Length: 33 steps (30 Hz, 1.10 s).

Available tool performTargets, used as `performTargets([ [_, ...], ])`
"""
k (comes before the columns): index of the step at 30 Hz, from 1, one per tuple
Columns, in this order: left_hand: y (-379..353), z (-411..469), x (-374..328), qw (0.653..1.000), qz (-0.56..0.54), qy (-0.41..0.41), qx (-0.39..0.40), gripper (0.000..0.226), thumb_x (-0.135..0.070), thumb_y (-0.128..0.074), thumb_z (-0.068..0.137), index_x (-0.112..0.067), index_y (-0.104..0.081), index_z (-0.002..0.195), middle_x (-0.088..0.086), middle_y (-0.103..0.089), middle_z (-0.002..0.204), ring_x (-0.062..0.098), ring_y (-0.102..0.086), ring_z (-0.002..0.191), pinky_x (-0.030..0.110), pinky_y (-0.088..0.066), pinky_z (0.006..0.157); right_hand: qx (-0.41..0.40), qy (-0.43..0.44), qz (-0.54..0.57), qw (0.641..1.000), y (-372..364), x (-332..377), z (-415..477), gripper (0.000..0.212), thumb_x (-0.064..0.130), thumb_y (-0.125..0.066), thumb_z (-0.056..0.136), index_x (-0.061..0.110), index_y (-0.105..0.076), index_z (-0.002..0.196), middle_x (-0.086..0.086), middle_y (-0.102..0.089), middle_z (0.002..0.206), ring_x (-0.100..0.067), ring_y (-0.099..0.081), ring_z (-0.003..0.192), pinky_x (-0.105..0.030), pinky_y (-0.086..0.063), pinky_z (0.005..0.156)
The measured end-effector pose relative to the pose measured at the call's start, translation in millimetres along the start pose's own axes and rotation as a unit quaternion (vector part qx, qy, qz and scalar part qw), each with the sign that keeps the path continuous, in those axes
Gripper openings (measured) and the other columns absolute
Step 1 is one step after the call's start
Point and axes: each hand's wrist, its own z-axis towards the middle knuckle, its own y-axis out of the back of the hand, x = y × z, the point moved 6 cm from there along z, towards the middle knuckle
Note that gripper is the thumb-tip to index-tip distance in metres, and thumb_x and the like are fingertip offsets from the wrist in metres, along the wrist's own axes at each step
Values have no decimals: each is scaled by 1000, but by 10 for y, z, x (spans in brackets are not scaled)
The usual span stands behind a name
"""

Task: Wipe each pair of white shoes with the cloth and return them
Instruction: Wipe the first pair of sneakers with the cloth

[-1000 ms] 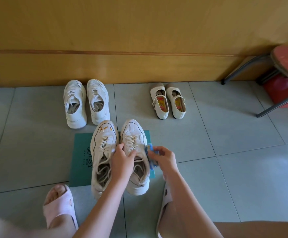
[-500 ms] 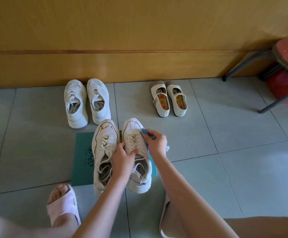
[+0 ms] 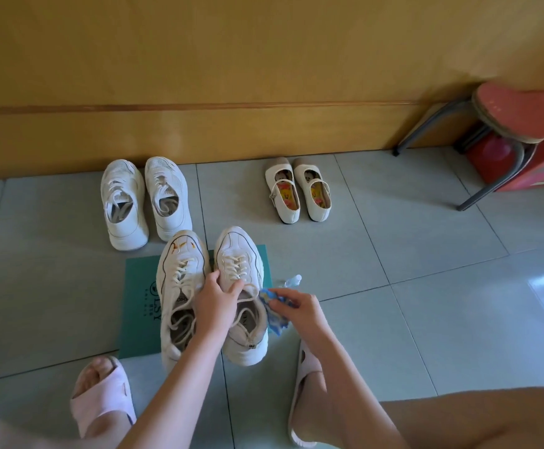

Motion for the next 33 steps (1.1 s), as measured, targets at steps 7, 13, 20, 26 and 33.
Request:
performTargets([
  [7,-21,-183,-180,999,34,-27,-3,69,-48,-56,88,-8,-38,140,13,-49,137,27,-43,128,33,-36,100,-89,-15,119,989,121,223,168,17,9,-63,88,16,-69,101,9,-69,65,-5,-54,47,-16,-46,47],
  [13,-9,-141,-138,997,58,-23,-34,67,-36,-66,83,-9,-39,139,12,-55,130,28,-48,123,34,-40,96,-81,26,-12,996,-144,270,186,25,10,-63,87,13,-67,112,14,-49,69,0,-44,58,-8,-40,54],
  [20,-16,-125,-97,996,59,-41,-52,52,-24,-57,91,-8,-41,138,14,-52,133,31,-46,124,38,-39,97,-26,-30,44,998,-100,-11,-160,26,12,-64,87,11,-67,112,-2,-68,87,0,-62,62,-13,-48,59],
  [26,-15,-111,-104,997,34,-26,-66,50,-22,-57,92,-8,-41,138,15,-51,134,32,-46,123,39,-41,93,-36,-45,97,994,-131,-57,-331,21,8,-63,87,19,-66,104,-3,-68,90,0,-66,66,-14,-51,59],
  [33,-7,-159,-127,997,19,-19,-75,47,-20,-56,92,-6,-43,135,17,-53,132,34,-47,122,40,-42,92,-49,-45,86,994,-163,-161,-588,19,6,-63,87,14,-63,104,3,-64,84,10,-62,65,-6,-46,58],
])
